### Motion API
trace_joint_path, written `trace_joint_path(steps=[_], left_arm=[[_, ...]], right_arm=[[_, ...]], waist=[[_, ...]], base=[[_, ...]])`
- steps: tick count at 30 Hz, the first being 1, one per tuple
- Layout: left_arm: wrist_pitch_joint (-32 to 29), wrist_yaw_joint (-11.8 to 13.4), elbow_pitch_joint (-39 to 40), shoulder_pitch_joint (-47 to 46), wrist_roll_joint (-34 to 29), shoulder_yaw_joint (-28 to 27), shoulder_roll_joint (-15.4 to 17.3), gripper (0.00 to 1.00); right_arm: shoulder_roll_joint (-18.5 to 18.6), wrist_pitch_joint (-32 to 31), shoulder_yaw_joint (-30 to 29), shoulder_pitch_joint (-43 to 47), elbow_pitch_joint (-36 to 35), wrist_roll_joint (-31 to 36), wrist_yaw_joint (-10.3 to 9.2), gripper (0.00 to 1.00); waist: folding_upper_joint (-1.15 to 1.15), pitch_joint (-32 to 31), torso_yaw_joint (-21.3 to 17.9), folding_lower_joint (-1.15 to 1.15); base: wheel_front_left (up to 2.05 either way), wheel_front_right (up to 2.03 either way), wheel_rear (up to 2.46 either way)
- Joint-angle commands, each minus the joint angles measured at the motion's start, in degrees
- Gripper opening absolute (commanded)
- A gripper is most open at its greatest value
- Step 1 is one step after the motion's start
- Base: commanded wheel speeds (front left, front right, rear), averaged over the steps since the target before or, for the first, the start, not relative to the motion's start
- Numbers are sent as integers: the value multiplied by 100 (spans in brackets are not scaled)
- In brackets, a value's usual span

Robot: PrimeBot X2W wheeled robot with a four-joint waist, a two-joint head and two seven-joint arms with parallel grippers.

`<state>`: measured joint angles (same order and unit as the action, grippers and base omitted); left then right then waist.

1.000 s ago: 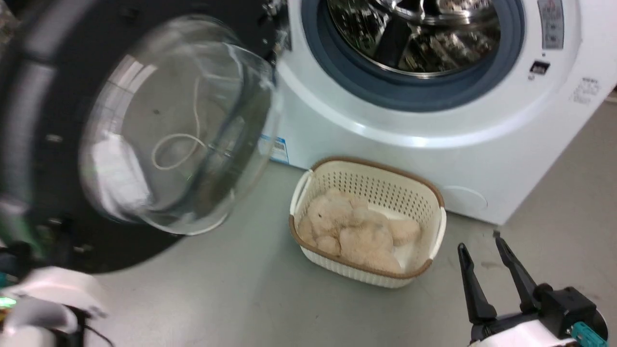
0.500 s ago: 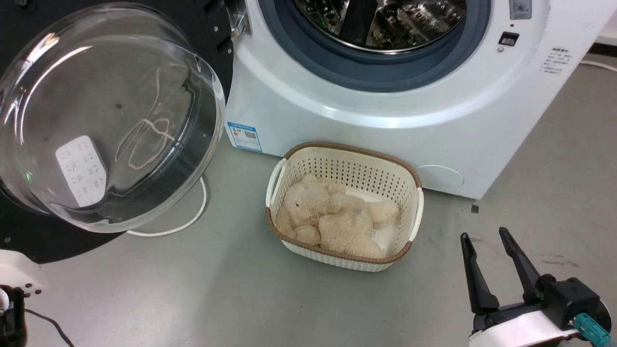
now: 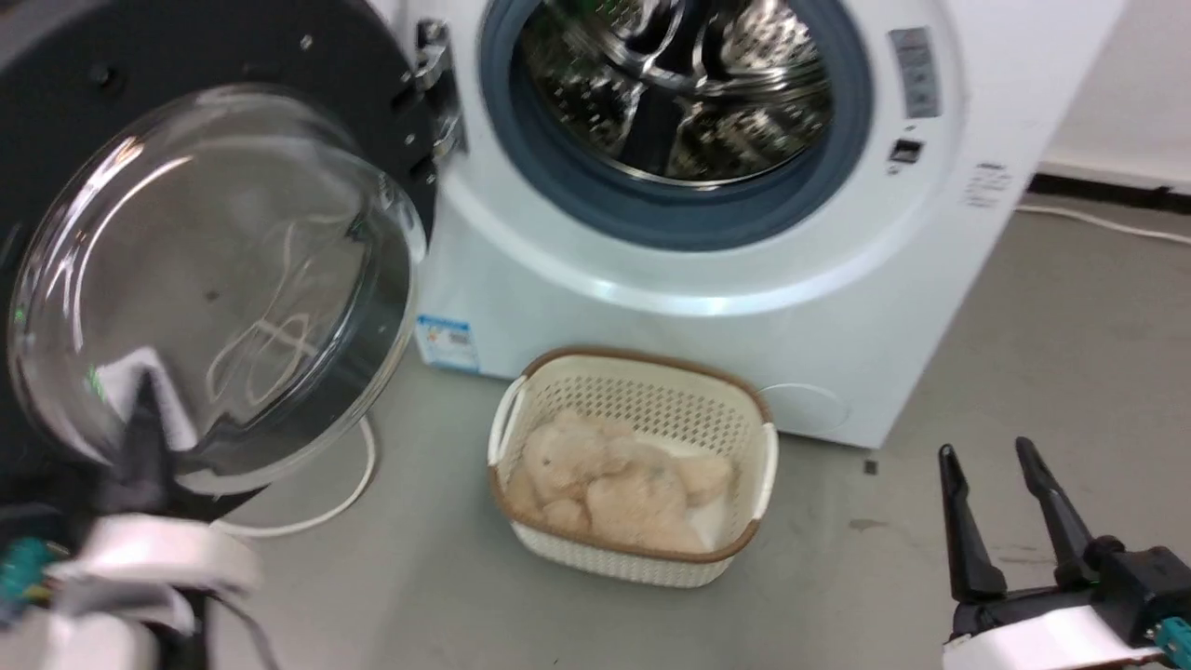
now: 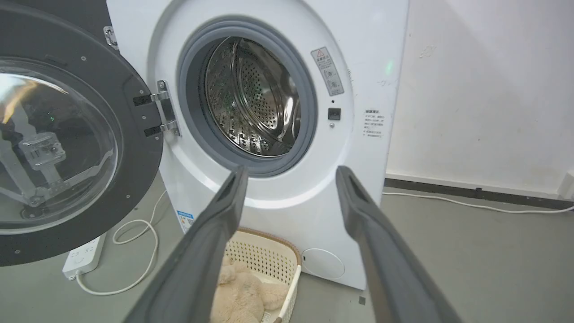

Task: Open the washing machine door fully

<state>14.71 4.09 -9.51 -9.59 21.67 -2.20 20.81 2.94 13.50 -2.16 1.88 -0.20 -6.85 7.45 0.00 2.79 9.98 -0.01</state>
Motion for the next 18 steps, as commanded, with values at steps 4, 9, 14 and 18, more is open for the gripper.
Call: trace_joint_path(steps=[4, 9, 14, 18], left_arm=[[-53, 55, 492, 556, -168, 405, -296, 0], [-161, 115, 827, 1010, -273, 780, -539, 0], [-183, 167, 842, 1283, -411, 1112, -727, 100], [-191, 251, 761, 1427, -549, 1331, -841, 100]], right_arm=[[-6, 57, -61, 140, -82, 53, 3, 100], [-6, 61, -56, 289, -122, 5, 3, 100], [-6, 66, -12, 449, -84, -76, 3, 100], [-6, 70, 15, 548, -37, -112, 3, 100]], waist=[[0, -316, -401, 1], [0, -399, -661, 1], [0, -448, -844, 1], [0, -463, -931, 1]], base=[[0, 0, 0], [0, 0, 0], [0, 0, 0], [0, 0, 0]])
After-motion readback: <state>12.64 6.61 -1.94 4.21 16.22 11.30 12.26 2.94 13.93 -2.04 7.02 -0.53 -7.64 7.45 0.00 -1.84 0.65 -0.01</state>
